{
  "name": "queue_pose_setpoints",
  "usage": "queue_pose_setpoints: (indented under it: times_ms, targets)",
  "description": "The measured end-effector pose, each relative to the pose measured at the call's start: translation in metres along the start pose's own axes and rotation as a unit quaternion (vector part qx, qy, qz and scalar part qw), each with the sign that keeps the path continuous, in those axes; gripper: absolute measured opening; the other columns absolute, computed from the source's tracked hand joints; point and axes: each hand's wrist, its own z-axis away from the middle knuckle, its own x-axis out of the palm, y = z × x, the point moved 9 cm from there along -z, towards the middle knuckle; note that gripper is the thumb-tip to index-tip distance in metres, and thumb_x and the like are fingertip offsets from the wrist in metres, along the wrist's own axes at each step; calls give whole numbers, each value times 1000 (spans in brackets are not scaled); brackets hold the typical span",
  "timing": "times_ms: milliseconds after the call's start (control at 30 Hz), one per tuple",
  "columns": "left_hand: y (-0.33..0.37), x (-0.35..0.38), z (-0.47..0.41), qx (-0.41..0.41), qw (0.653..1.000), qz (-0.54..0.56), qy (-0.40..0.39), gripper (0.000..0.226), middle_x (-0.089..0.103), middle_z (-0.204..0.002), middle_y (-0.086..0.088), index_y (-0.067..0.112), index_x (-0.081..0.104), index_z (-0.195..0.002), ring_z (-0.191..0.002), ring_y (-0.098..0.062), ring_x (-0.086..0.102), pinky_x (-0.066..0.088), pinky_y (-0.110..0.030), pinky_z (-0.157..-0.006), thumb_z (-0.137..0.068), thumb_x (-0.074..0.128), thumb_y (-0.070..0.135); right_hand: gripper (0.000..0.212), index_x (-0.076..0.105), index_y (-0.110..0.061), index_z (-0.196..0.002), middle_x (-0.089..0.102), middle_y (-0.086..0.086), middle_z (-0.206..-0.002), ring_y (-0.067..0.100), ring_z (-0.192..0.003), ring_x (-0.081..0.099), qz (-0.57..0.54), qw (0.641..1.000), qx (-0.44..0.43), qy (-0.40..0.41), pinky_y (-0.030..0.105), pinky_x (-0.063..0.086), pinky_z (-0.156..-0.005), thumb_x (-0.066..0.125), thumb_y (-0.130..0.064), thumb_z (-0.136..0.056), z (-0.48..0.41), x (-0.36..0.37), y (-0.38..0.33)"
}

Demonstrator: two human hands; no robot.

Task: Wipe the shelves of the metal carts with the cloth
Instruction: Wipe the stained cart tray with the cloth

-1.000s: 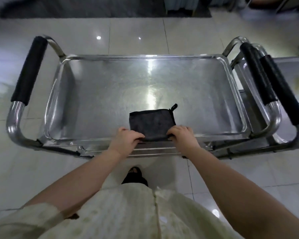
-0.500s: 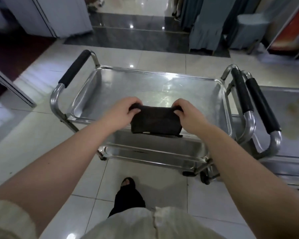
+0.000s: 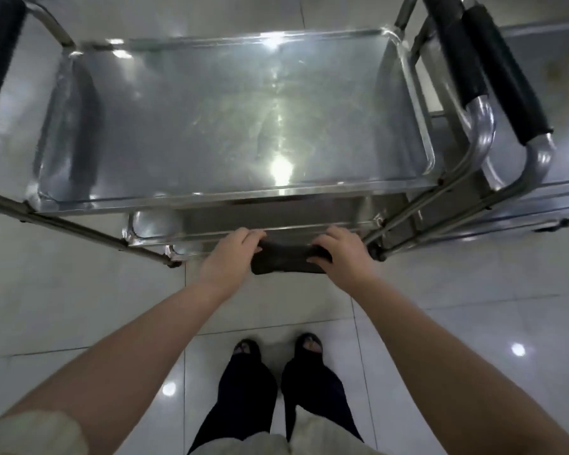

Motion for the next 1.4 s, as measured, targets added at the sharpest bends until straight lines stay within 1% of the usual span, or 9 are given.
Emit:
queue_pose_setpoints:
  times_ms: [100, 333, 500, 700, 833, 967, 1100, 1200, 1400]
  targets:
    - [-24, 48, -13, -5, 1000, -4, -4, 25, 62, -108, -17, 3, 64, -118, -98, -34, 59, 44, -40, -83, -97, 56, 13, 18, 73, -6, -93, 62, 11, -88, 34, -84, 57, -16, 998, 42, 50, 44, 48, -73, 79, -15, -79, -7, 43, 36]
    - [-59, 121, -139, 0, 998, 16, 56, 30, 64, -118, -17, 13, 64, -124, -105, -36, 60, 44, -38, -84, -102, 48, 27, 27, 71, -3, -109, 63, 21, -110, 38, -103, 57, -27, 979, 158, 124, 43, 46, -90, 70, -21, -89, -91, 95, 154]
    - [-61, 121, -222, 4, 968, -31, 249, 27, 69, -90, -30, -5, 73, -96, -84, -47, 66, 52, -47, -74, -92, 61, 20, 27, 70, 2, -96, 68, 26, -95, 43, -92, 62, 49, 941, 174, 286, 45, 48, -83, 58, -22, -92, -152, 54, 212]
    - [-72, 210, -262, 157, 980, -36, 114, 30, 66, -122, -13, 12, 67, -123, -109, -33, 61, 47, -43, -92, -99, 54, 23, 30, 72, -2, -111, 61, 25, -109, 43, -105, 55, 70, 970, 45, 228, 43, 44, -93, 61, 0, -83, -170, 117, 259]
    - [-71, 255, -253, 267, 956, -109, 50, 28, 66, -115, -6, 17, 69, -117, -103, -30, 62, 50, -44, -82, -95, 56, 29, 32, 75, 1, -99, 68, 21, -102, 44, -96, 61, 72, 970, -25, 232, 52, 47, -87, 60, 11, -73, -145, 159, 287]
    - [-92, 206, -278, 258, 950, -55, 170, 34, 66, -113, -11, 14, 68, -116, -103, -34, 61, 47, -40, -90, -93, 50, 32, 26, 73, -6, -98, 69, 13, -98, 32, -93, 62, 21, 938, -17, 346, 39, 46, -86, 53, -13, -83, -168, 129, 280]
    - [-147, 186, -313, 87, 975, -121, 165, 40, 48, -146, -10, 15, 54, -139, -137, -30, 40, 31, -40, -112, -101, 46, 23, 63, 34, -36, -149, 29, 7, -157, 38, -143, 24, 60, 979, 143, 135, 54, 18, -115, 42, -63, -92, -242, 178, 256]
    - [-159, 214, -320, 33, 977, -194, 81, 52, 22, -162, -5, 17, 26, -154, -150, -30, 11, 11, -48, -119, -104, 32, 33, 79, -5, -55, -149, -16, -9, -163, 41, -146, -19, 93, 971, 218, 17, 69, -13, -108, 18, -87, -80, -256, 226, 252]
    - [-183, 255, -325, 33, 975, -216, 40, 72, -1, -165, 2, 24, 5, -157, -150, -23, -7, -11, -54, -115, -93, 4, 59, 90, -7, -64, -143, -12, -20, -161, 34, -148, -17, 140, 968, 207, 31, 66, -15, -111, 4, -99, -61, -231, 203, 313]
